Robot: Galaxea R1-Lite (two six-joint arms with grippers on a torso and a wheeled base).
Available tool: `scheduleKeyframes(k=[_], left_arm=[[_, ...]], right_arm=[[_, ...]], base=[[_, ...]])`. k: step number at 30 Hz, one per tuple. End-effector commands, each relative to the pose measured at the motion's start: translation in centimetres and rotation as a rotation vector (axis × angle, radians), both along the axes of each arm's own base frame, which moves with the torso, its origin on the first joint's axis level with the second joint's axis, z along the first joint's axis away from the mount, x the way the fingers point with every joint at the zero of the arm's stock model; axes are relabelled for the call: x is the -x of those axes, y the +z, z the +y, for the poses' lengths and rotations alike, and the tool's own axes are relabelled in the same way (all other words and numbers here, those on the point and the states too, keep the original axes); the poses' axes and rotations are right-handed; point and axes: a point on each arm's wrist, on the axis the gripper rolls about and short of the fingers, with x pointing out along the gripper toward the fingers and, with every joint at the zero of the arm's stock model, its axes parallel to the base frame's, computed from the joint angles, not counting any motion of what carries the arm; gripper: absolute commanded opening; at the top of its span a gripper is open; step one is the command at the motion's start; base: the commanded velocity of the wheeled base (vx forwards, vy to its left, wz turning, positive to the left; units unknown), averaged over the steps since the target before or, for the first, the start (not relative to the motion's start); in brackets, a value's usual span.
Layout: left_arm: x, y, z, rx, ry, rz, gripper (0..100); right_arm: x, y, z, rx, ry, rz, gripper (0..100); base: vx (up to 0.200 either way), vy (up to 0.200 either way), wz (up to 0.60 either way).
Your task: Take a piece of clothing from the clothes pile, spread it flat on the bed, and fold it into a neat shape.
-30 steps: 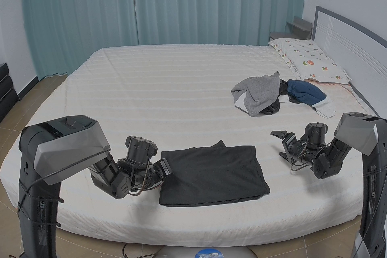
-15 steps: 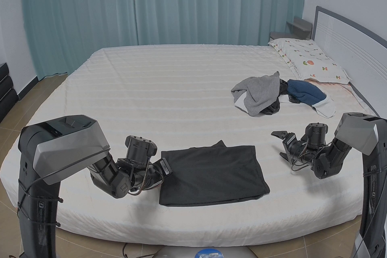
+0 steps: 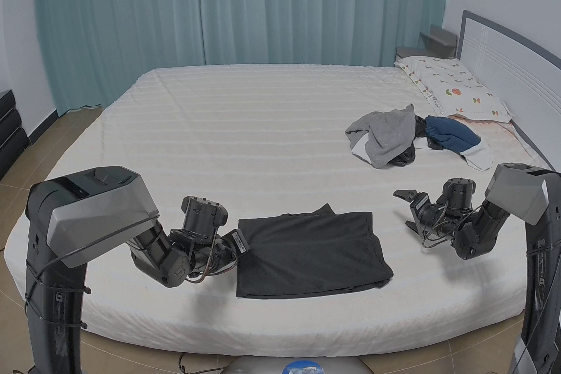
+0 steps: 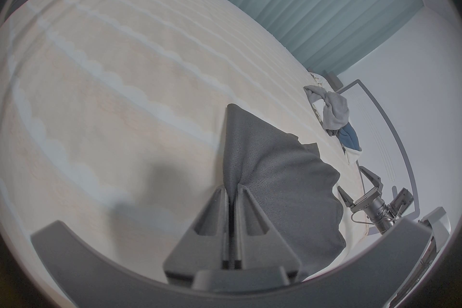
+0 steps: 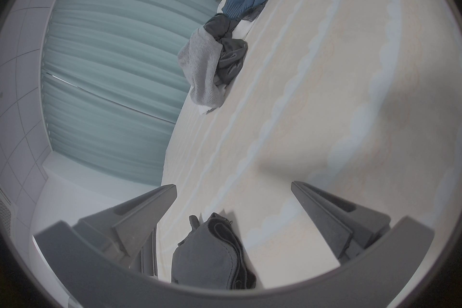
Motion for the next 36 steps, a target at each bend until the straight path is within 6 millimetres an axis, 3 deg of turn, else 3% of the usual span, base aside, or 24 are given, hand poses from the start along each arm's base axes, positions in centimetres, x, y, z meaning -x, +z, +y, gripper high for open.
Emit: scheduleKeyframes(k=[1, 36], left_arm=[[-0.02, 0.02, -0.02, 0.001, 0.0, -0.001, 0], [0.2, 0.16, -0.24, 0.006, 0.001, 0.004, 0]], right_arm=[[0.01, 0.03, -0.06, 0.0, -0.001, 0.0, 100], [0.11, -0.04, 0.0, 0.0, 0.0, 0.003, 100]], base=[[0.0, 0.2, 0.0], [0.0, 0.2, 0.0]])
